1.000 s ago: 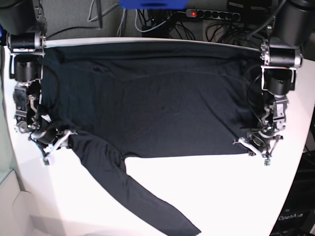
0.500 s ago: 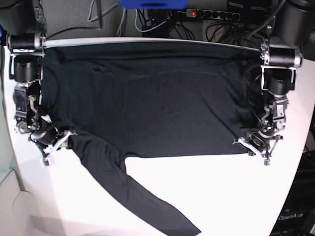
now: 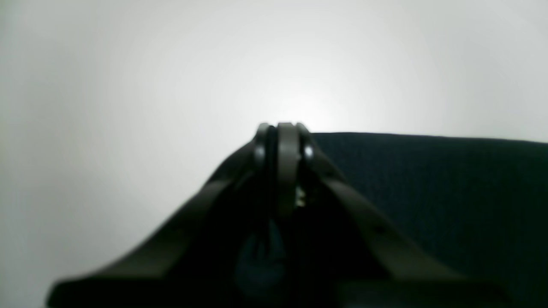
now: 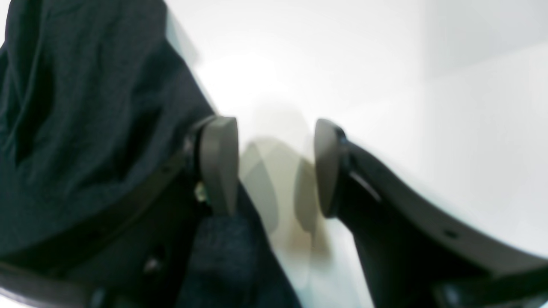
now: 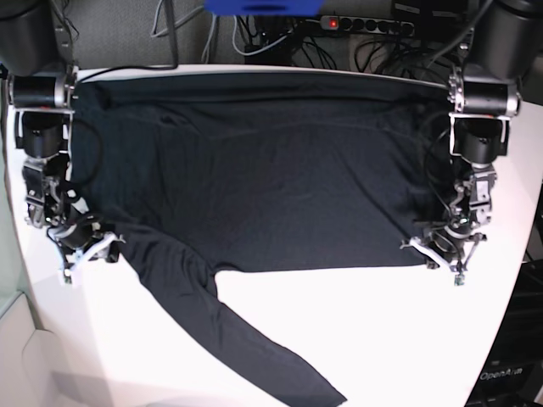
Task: Fold the T-shirt properly
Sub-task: 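Lower the collar edge onto the shirt body, folding it over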
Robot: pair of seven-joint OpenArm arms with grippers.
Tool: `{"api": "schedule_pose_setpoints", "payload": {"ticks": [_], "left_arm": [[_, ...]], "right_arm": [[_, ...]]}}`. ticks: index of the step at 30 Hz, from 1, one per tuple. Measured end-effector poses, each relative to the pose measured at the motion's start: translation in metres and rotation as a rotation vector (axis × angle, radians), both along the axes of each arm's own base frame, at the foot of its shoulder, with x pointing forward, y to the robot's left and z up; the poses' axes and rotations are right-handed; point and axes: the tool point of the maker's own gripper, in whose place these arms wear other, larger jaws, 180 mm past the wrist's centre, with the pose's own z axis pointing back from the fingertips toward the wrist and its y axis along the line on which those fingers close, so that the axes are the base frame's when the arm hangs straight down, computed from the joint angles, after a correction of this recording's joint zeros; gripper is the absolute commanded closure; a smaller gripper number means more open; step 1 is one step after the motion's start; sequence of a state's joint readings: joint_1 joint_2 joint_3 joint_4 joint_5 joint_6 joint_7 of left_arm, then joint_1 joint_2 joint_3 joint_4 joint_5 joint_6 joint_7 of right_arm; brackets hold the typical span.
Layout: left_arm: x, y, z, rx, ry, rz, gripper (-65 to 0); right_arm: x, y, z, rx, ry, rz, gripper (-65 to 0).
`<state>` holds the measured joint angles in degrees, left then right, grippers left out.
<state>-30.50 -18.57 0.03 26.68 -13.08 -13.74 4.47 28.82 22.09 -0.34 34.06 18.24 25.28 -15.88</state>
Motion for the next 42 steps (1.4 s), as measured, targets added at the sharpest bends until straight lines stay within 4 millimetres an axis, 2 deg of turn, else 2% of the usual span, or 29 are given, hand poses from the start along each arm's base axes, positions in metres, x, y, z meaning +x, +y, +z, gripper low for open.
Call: {"api": "schedule_pose_setpoints", "payload": {"ticks": [3, 12, 23, 26, 30, 32, 42], "left_arm": [[0.0, 0.0, 0.0, 0.0, 0.0, 0.0, 0.0], [0.0, 0.0, 0.0, 0.001, 0.001, -0.002, 0.0], [0.002, -0.01, -0.001, -0.007, -0.006, -0.011, 0.0], [0.002, -0.011, -0.001, -0.008, -0.006, -0.012, 0.0], [0.002, -0.011, -0.001, -0.008, -0.006, -0.012, 0.0], [0.002, -0.011, -0.001, -0.007, -0.006, -0.013, 0.0], [0.002, -0.011, -0.001, -0.01, -0.007, -0.012, 0.0]], "right_arm": [[-0.002, 0.009, -0.004, 0.016, -0.01, 0.004, -29.8], [-0.003, 0.018, -0.007, 0.031, -0.028, 0.011, -29.8], [-0.011, 0.052, -0.012, 0.021, -0.057, 0.107, -29.2], [-0.017, 0.061, -0.012, 0.023, -0.07, 0.125, -23.9], [-0.019, 0.06, -0.013, 0.019, -0.06, 0.128, -7.2], [-0.019, 0.06, -0.013, 0.018, -0.058, 0.128, -1.2], [-0.02, 0.059, -0.014, 0.02, -0.057, 0.126, 0.0]]}}
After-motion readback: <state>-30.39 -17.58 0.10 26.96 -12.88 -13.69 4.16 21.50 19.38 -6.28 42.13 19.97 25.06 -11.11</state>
